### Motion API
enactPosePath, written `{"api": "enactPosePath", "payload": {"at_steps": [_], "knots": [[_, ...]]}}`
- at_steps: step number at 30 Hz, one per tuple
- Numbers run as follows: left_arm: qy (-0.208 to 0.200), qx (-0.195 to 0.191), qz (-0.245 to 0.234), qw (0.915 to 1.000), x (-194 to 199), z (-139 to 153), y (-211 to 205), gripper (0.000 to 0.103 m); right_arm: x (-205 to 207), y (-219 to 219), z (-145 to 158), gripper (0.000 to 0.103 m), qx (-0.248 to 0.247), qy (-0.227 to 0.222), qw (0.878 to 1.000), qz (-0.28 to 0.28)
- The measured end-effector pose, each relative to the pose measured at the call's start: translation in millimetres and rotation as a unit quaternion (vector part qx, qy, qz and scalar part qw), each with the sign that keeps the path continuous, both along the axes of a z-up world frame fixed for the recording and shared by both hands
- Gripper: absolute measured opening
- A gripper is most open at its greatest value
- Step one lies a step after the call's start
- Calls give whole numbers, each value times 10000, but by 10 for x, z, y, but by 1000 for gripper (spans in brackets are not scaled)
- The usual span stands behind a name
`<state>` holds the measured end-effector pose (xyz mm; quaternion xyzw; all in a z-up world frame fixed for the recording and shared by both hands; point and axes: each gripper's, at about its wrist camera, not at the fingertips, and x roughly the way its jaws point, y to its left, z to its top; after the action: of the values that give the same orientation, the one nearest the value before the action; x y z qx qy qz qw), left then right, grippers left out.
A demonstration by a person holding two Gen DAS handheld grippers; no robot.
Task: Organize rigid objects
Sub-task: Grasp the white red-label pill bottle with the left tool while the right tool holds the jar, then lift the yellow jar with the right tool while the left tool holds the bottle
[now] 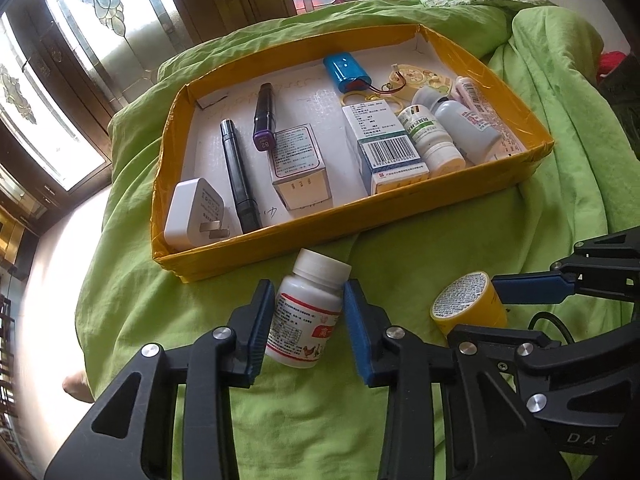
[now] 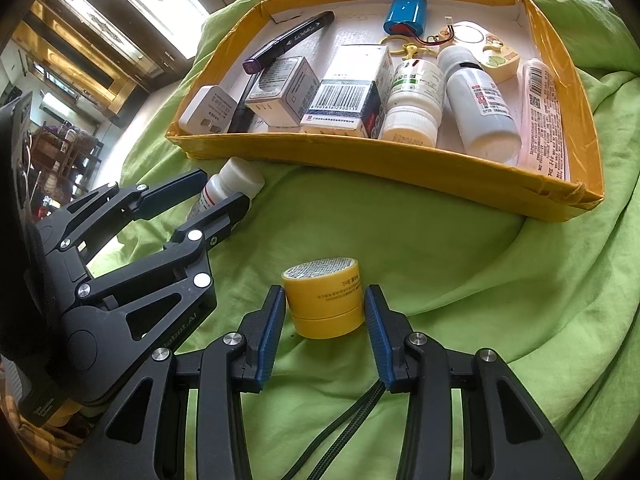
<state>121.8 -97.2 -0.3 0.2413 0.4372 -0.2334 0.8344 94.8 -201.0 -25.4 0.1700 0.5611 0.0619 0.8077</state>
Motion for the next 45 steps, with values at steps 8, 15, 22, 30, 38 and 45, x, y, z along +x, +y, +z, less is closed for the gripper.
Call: {"api": "enactPosePath", "payload": {"at_steps": [8,15,22,30,38,45], "knots": [[-55,82,-63,9999,-63,18,20,33,-9,-16,15,37,13,-2,10000,-13],[32,157,-39,9999,56,-39,-23,33,11,-213,35,37,199,10,9996,-211],[114,17,46,9999,83,-52,15,33,-14,-323,-14,37,587,107,9977,-334],[325,-201,191,9991,-2,16,158,32,-17,-318,-53,37,754,181,9965,-313],[367,-393,371,9979,-177,71,313,31,-27,-301,-55,37,733,167,9967,-319],[313,-377,340,9982,-129,36,258,31,-10,-259,-58,37,717,162,9968,-305]]}}
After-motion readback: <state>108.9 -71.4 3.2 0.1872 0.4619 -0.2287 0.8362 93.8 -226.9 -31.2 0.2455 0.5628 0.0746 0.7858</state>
